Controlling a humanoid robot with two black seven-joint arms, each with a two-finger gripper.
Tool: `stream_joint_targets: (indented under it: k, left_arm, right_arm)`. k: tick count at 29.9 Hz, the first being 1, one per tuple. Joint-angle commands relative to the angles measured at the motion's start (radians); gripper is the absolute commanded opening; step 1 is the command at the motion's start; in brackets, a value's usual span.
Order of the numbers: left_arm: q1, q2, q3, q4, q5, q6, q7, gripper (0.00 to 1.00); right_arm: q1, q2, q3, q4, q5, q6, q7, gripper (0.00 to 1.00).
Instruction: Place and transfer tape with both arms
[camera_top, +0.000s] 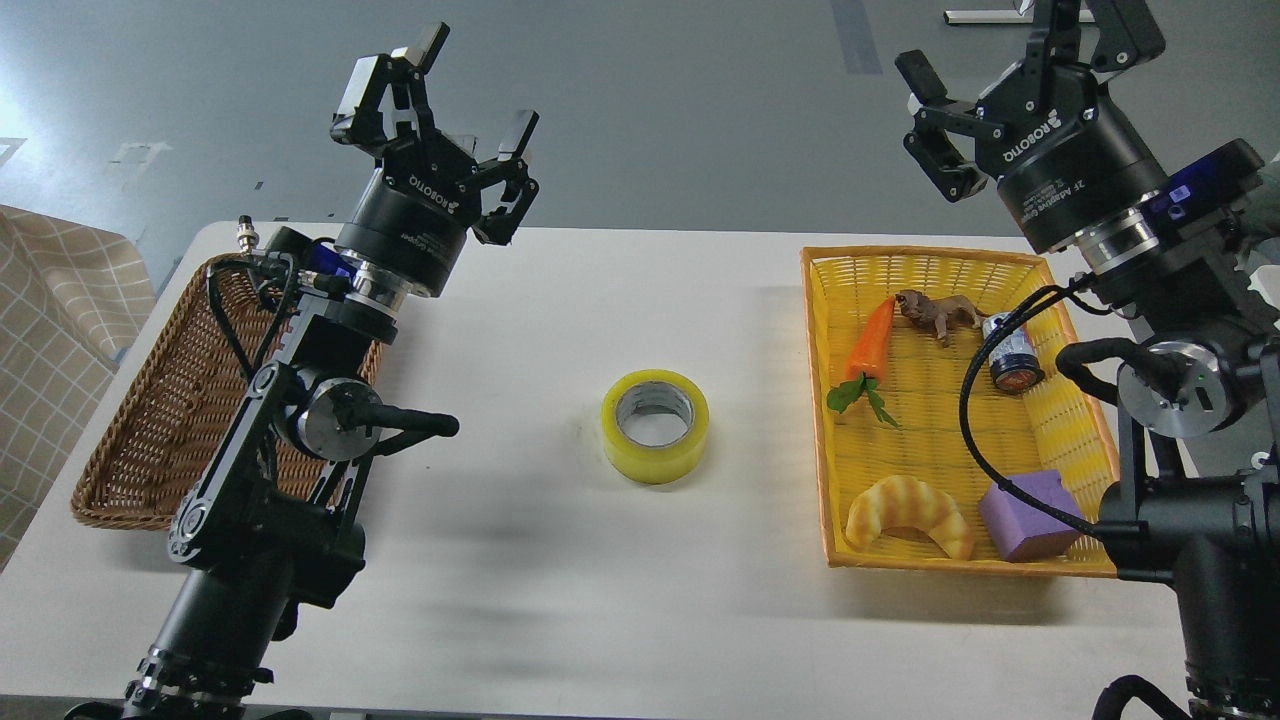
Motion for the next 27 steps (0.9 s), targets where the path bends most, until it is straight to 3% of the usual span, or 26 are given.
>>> stream_joint_targets:
  k: [1, 7, 14, 19, 21, 27]
  left_arm:
    - [-0.001, 0.0, -0.002, -0.002, -0.094, -0.036, 0.001, 0.98]
    - [0.003, 0.0, 0.002, 0.0, -0.142, -0.096, 0.009, 0.98]
    - [-0.005, 0.0, 0.015, 0.017, -0.087, -0.08, 0.014, 0.98]
    - [-0.014, 0.009, 0.059, 0.026, 0.244, 0.005, -0.02, 0.98]
    - [-0.023, 0.014, 0.112, 0.04, 0.48, 0.084, -0.031, 0.98]
    - [-0.04, 0.032, 0.229, 0.061, 0.783, 0.131, -0.055, 0.98]
  right_arm:
    - [0.004, 0.0, -0.007, -0.016, 0.002, 0.001, 0.0, 1.0]
    - [0.003, 0.0, -0.007, -0.023, 0.004, 0.003, 0.0, 1.0]
    - [0.018, 0.0, -0.009, -0.043, 0.004, 0.017, 0.0, 1.0]
    - [0.023, 0.0, -0.014, -0.047, 0.004, 0.02, 0.0, 1.0]
    - [0.026, 0.0, -0.053, -0.053, 0.001, 0.021, -0.001, 1.0]
    - [0.027, 0.0, -0.061, -0.053, 0.002, 0.021, -0.001, 1.0]
